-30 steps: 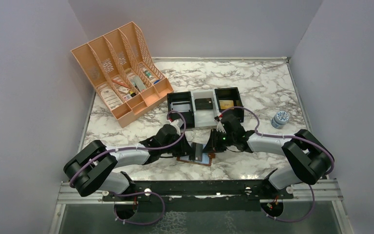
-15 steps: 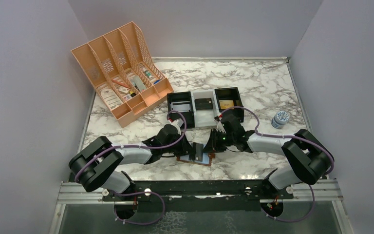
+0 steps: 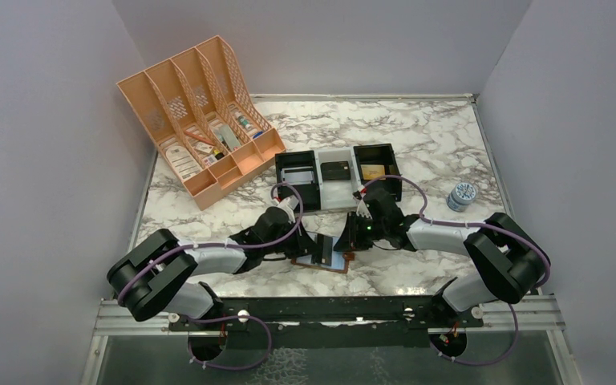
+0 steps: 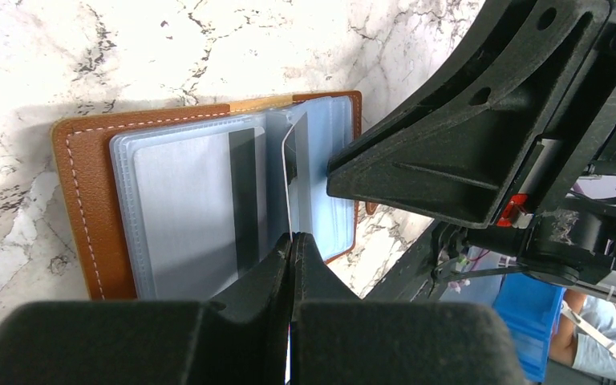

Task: Take the credit cards out of the card holder

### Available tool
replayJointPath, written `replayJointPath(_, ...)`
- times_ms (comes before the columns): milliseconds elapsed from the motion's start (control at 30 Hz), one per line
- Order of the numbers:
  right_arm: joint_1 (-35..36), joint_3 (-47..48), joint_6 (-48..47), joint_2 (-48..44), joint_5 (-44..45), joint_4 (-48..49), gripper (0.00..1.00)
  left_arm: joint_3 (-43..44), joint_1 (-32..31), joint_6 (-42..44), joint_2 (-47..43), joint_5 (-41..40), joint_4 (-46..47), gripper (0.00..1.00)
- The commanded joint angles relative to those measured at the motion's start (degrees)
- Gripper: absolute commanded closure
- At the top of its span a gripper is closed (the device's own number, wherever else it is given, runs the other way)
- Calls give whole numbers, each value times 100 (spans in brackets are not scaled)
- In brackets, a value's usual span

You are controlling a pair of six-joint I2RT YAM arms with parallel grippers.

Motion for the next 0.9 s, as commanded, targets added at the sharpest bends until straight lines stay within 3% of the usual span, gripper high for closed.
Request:
replayJointPath(0, 14, -64, -198, 55, 572, -378, 85, -103, 5, 49, -158, -138, 48, 100)
replayJointPath(33, 13, -71, -206, 17, 559, -372, 85, -102, 5, 62, -149, -130, 49, 99)
replayJointPath(133, 18, -94, -202, -71, 577, -374, 85, -45, 5, 39, -58, -110, 50, 79)
replayJointPath(367, 13, -175, -138, 1, 511, -262, 85, 140, -1, 30, 352, 73, 159, 73)
replayJointPath(467, 14, -187, -123, 18, 499, -226, 85, 161, -11, -13, 484, 140, 296, 74)
replayJointPath(600, 16, -183, -138, 3, 541, -262, 85, 74, -21, -28, 455, 60, 347, 83)
replayJointPath(867, 16, -87, -262, -75, 679, -414, 85, -467, 72, -124, -292, -324, 155, 100)
